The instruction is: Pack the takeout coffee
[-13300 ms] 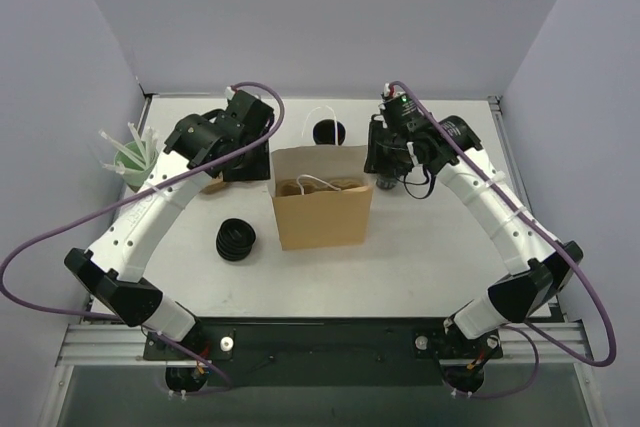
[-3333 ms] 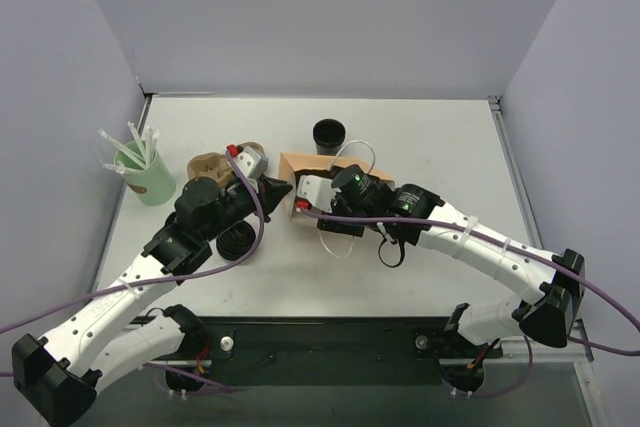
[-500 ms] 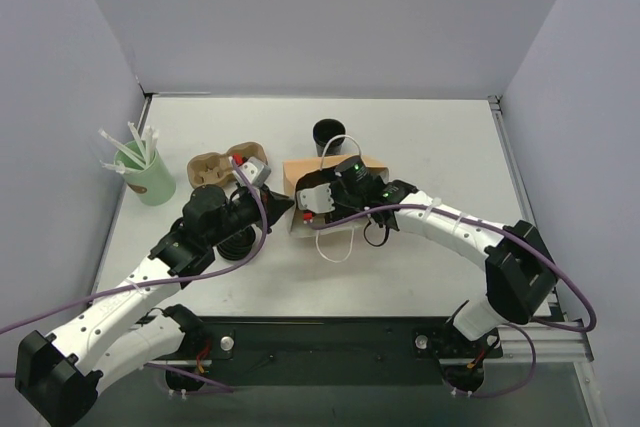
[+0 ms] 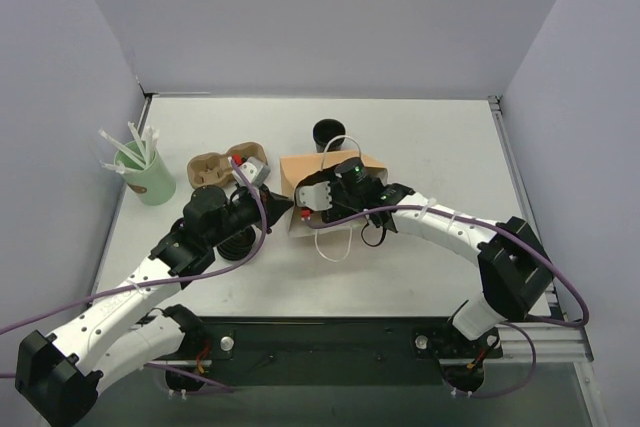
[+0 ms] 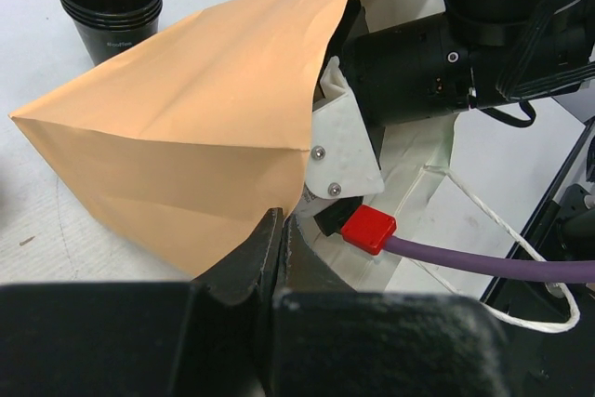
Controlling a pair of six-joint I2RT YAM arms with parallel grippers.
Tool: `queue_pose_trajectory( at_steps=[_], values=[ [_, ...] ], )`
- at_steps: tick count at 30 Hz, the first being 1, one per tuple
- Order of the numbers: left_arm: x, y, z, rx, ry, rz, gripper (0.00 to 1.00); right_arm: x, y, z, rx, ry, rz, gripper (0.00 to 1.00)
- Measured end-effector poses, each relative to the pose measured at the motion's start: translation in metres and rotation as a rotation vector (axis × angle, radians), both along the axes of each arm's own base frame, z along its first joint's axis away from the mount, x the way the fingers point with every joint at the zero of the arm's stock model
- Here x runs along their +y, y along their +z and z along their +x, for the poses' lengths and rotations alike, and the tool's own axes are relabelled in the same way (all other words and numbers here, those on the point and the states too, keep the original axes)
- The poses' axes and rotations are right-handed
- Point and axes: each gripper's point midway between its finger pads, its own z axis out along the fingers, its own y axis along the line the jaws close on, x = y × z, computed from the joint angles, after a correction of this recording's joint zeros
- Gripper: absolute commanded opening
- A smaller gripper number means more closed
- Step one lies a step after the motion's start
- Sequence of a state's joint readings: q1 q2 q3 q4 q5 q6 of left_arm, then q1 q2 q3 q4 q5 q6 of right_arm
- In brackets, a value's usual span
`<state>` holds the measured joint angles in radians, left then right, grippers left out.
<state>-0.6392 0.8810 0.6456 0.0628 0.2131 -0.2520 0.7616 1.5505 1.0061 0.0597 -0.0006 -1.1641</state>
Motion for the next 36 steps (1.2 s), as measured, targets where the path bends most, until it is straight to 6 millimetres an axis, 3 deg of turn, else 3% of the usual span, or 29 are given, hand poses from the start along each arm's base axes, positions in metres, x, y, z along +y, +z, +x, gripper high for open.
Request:
queue_pose_trajectory(
  at_steps=[14,31,36],
  values=[
    [0.003,-0.001,0.002,0.028,0.028,-0.015,0.0,0.003,-0.002,0.01,-0.034,-0.028,0.061,0.4],
    [0.003,-0.006,0.005,0.039,0.036,-0.006,0.0,0.0,-0.004,0.013,-0.039,-0.048,0.08,0.84],
    [0.002,-0.004,0.007,0.04,0.041,-0.004,0.0,-0.002,-0.005,0.013,-0.032,-0.051,0.074,0.85]
  ],
)
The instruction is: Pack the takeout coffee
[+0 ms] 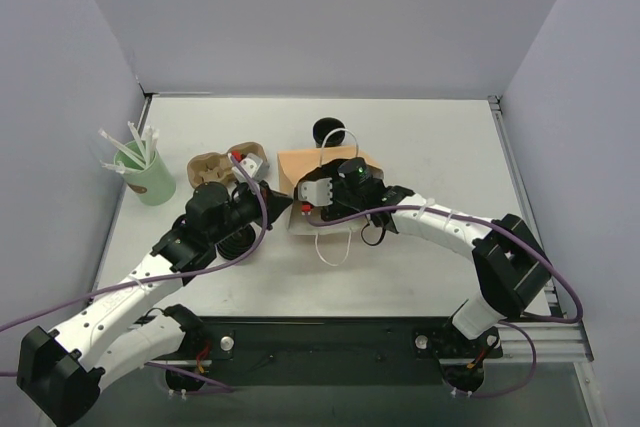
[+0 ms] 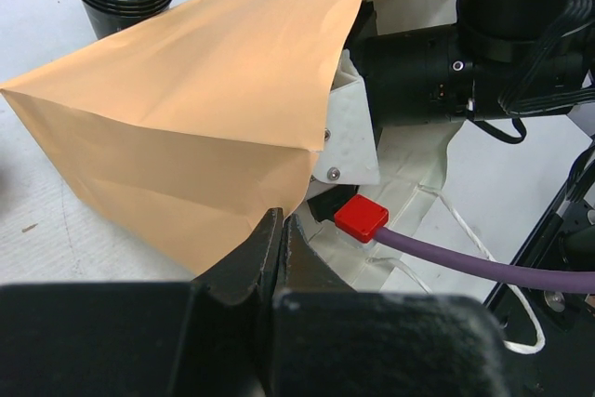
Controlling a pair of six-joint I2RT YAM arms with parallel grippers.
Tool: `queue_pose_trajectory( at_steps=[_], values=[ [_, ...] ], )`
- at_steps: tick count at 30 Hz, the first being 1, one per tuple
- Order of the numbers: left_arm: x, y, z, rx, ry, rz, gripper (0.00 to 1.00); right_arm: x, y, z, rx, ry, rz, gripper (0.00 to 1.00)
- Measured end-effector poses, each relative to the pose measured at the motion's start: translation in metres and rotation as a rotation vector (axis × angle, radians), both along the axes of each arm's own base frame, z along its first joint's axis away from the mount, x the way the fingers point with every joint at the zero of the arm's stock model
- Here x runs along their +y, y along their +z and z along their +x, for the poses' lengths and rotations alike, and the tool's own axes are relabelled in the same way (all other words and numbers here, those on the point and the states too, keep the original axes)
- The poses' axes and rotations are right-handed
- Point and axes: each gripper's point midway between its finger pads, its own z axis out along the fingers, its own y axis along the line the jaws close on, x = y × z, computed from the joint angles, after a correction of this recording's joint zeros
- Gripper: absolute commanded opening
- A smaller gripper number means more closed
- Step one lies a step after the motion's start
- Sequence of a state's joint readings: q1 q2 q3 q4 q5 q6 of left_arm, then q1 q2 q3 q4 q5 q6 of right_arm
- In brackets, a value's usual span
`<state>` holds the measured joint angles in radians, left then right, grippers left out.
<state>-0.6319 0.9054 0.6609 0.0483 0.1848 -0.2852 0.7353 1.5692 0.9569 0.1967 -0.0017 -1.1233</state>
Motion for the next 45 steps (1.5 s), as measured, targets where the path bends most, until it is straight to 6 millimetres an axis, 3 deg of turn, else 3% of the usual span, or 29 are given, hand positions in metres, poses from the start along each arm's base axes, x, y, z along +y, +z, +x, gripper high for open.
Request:
queue_pose_trajectory(
  at_steps=[10,31,39,45],
  values=[
    [-0.001,0.011,0.006,0.003,0.019,-0.004,0.0,-0.003,0.005,-0.003,0.052,0.001,-0.021,0.83],
    [-0.005,0.035,0.016,0.083,0.052,0.021,0.0,-0.024,0.021,-0.046,0.271,-0.016,-0.053,0.77],
    [-0.005,0.035,0.016,0.116,0.052,0.045,0.0,-0.026,0.031,-0.058,0.324,-0.018,-0.042,0.78],
    [-0.007,0.035,0.019,0.132,0.052,0.057,0.0,-0.023,0.034,-0.069,0.381,-0.011,-0.031,0.73]
  ],
)
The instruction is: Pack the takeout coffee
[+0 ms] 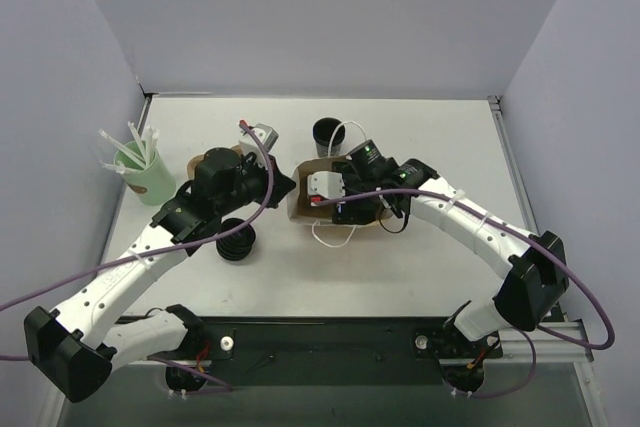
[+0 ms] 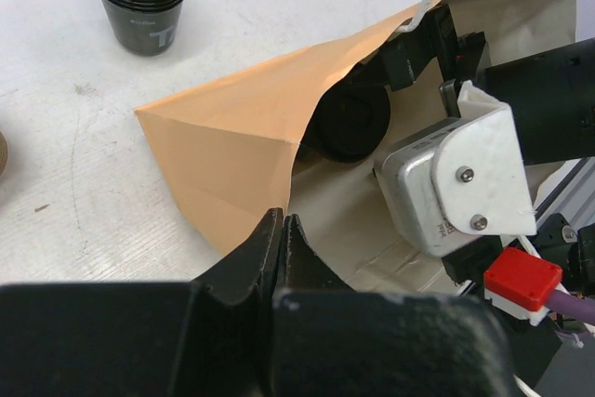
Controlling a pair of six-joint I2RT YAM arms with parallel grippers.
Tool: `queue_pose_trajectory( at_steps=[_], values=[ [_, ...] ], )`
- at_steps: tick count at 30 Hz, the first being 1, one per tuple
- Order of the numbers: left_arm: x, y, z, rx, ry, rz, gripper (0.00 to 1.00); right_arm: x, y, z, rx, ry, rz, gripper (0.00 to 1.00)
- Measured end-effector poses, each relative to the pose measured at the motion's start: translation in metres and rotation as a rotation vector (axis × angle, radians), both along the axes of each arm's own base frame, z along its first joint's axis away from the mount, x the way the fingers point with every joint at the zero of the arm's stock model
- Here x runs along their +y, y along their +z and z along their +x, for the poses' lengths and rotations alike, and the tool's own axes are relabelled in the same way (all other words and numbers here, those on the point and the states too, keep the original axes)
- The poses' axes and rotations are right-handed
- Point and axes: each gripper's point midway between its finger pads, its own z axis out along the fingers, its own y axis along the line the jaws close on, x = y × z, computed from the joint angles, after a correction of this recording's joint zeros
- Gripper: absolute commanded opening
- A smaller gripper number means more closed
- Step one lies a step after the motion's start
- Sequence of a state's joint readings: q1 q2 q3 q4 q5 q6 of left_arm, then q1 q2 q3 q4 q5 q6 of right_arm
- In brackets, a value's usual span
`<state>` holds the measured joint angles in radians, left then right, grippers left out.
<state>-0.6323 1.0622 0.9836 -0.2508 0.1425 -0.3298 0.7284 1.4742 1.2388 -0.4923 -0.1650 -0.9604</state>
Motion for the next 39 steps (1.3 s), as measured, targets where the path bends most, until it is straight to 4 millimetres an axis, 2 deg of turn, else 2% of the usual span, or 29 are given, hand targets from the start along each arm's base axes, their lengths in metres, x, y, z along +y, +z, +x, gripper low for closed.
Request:
queue_pose_trajectory(
  at_steps=[9,17,21,25,28,35,36,38,39],
  values=[
    [0.0,0.002,-0.001,0.032,-0.001,0.016,0.0,0.005,0.016,-0.003,0.01,-0.027,0.043,0.72],
    [-0.001,0.012,0.002,0.07,0.01,0.038,0.0,0.007,0.033,-0.004,0.011,-0.052,0.075,0.64],
    [-0.004,0.018,0.008,0.095,0.025,0.046,0.0,0.008,0.049,-0.004,0.002,-0.079,0.117,0.6],
    [-0.002,0.013,0.011,0.119,0.044,0.064,0.0,0.01,0.069,-0.002,-0.016,-0.107,0.161,0.53],
    [-0.001,0.01,0.013,0.134,0.061,0.082,0.0,0.011,0.081,0.001,-0.028,-0.136,0.192,0.52],
    [0.0,0.007,0.022,0.143,0.091,0.092,0.26,0.011,0.105,0.003,-0.024,-0.198,0.284,0.53],
    [0.001,0.007,0.023,0.146,0.098,0.092,0.37,0.011,0.11,0.002,-0.021,-0.207,0.302,0.53],
    [0.0,0.008,0.028,0.145,0.109,0.092,0.47,0.011,0.121,0.0,-0.021,-0.221,0.339,0.55],
    [0.0,0.01,0.03,0.143,0.117,0.091,0.58,0.012,0.128,0.0,-0.023,-0.232,0.362,0.55]
  ],
)
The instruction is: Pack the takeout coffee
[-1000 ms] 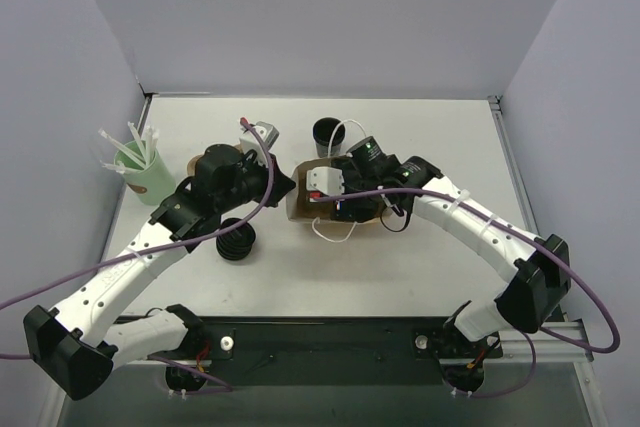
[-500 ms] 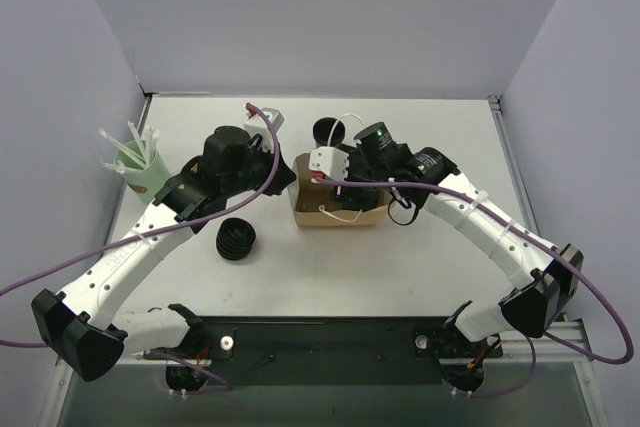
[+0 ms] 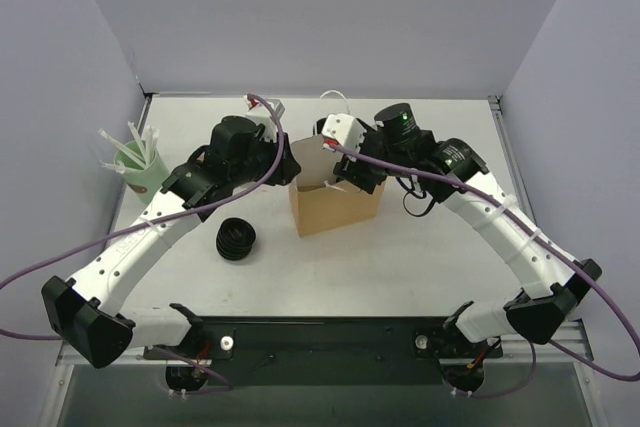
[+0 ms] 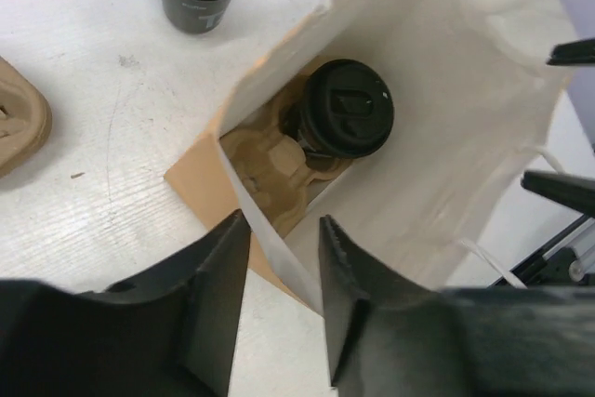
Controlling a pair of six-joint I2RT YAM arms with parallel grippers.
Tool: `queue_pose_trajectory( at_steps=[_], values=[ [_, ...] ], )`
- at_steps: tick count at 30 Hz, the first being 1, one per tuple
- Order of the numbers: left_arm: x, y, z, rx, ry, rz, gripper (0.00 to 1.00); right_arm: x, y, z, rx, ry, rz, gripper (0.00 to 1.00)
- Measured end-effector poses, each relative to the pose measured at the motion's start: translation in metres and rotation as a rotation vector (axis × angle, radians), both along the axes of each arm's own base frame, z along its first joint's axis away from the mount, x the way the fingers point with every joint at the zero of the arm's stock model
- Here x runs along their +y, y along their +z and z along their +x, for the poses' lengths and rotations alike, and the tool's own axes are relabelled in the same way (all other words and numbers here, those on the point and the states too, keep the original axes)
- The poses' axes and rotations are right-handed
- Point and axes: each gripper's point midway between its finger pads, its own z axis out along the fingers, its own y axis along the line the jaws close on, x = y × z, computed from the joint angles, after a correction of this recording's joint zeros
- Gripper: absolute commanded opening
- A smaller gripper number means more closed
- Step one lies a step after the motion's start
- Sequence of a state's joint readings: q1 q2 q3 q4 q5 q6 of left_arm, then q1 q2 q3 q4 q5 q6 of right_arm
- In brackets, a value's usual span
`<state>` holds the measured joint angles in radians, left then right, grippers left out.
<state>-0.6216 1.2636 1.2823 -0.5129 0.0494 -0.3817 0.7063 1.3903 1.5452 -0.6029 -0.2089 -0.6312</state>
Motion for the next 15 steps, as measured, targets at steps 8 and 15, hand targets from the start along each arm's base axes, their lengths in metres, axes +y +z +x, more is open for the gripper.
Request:
queue_pose_trajectory(
  at_steps=[8,15],
  values=[
    [0.008,0.04,0.019,-0.093,0.088,-0.013,0.85,-0.006,0.079,0.013,-0.04,-0.279,0.266,0.62],
    [0.028,0.078,0.026,-0.19,0.187,-0.013,0.85,-0.026,0.113,0.011,-0.007,-0.531,0.482,1.0]
  ],
)
